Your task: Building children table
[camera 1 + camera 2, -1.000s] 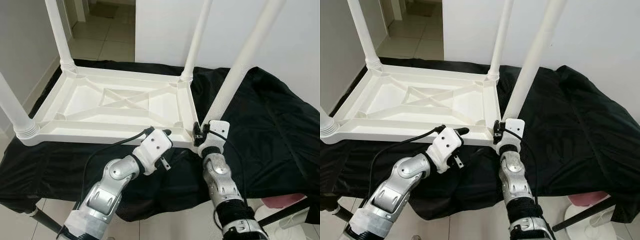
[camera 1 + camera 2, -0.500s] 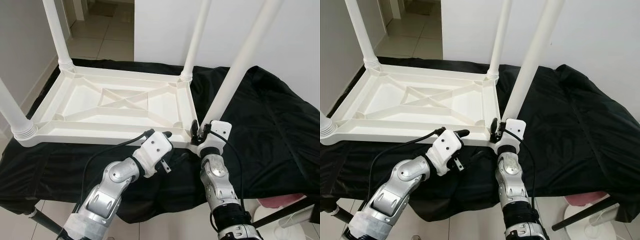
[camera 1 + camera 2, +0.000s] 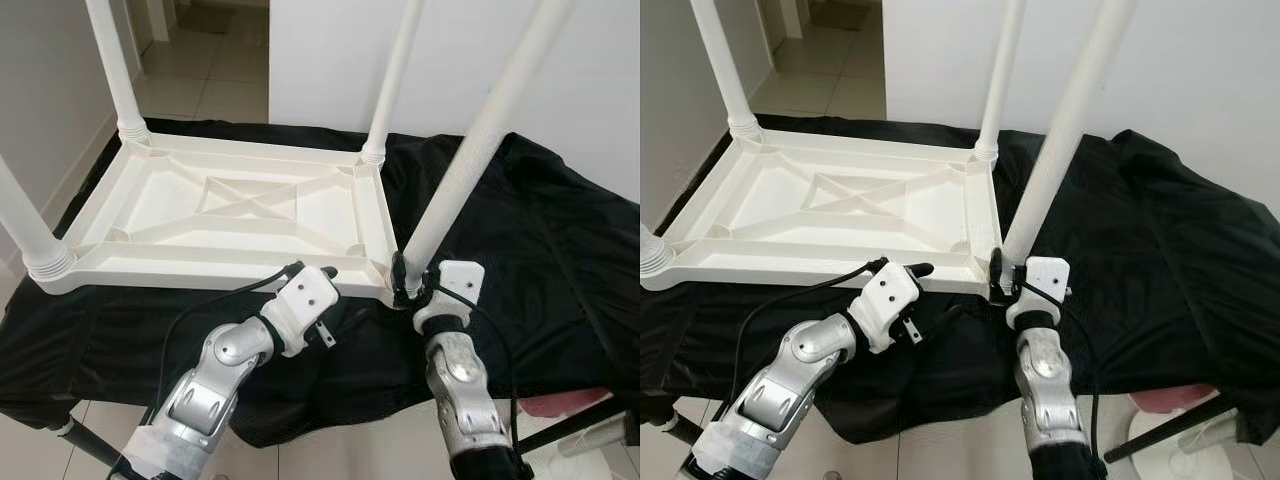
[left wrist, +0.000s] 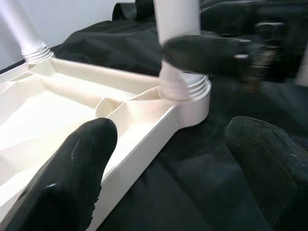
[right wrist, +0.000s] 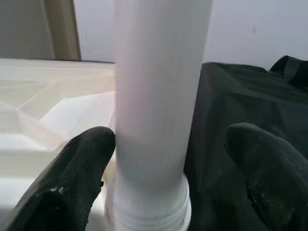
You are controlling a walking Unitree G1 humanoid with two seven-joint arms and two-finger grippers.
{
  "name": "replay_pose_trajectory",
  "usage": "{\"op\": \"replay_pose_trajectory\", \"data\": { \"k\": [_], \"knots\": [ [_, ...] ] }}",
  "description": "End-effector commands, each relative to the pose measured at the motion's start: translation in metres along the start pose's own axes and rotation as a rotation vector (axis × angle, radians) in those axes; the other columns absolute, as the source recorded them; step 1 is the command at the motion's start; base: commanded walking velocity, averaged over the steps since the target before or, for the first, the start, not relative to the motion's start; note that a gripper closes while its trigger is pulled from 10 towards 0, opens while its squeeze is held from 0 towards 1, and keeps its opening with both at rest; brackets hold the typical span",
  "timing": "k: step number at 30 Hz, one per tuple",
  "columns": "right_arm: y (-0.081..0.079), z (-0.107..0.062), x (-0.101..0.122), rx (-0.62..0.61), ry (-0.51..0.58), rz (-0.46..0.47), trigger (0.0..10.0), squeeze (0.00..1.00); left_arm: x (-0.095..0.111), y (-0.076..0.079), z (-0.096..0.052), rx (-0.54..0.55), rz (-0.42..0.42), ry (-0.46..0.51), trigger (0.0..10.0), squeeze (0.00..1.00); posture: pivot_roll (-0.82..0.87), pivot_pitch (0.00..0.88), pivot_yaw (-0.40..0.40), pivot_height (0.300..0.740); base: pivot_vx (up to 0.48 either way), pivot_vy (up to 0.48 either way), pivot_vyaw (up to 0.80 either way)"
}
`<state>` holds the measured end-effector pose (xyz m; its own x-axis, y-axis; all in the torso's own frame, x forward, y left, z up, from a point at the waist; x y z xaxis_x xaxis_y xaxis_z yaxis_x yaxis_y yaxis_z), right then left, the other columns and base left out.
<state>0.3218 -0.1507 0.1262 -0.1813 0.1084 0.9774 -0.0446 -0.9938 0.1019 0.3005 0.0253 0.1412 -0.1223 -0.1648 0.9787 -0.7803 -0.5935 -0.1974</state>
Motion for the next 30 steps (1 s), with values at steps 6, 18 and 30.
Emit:
{"op": "replay_pose_trajectory", "data": {
  "k": [6,18,30],
  "knots": [
    [-0.009,-0.028,-0.006,0.129,-0.022,-0.036,10.0,0.0,-0.005,-0.012,-0.007,0.03,-0.003,-0.016,10.0,0.0,0.02,0.0,-0.085,0.74,0.0,0.0,0.0],
    [-0.059,-0.05,-0.011,0.458,-0.058,0.039,10.0,0.0,-0.013,-0.036,-0.011,0.153,-0.017,-0.054,10.0,0.0,0.03,0.0,-0.086,0.74,0.0,0.0,0.0],
    [-0.081,-0.029,0.008,0.537,0.009,0.083,10.0,0.0,-0.017,-0.071,-0.031,0.312,0.012,-0.087,10.0,0.0,0.07,0.0,-0.111,0.74,0.0,0.0,0.0]
  ]
}}
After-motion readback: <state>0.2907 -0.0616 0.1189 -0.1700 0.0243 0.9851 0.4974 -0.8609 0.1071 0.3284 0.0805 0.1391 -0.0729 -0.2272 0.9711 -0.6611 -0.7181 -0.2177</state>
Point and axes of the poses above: a point about 5 cm out from each wrist's last joint towards the gripper, its own z axis pointing out of the wrist towards the gripper, its own x axis along the axis of the wrist's last joint, y = z × x, the point moved 5 cm from there along z, pointing out of the wrist towards the gripper, and after that the axes turned 7 degrees about -z, right-handed, at the moved point
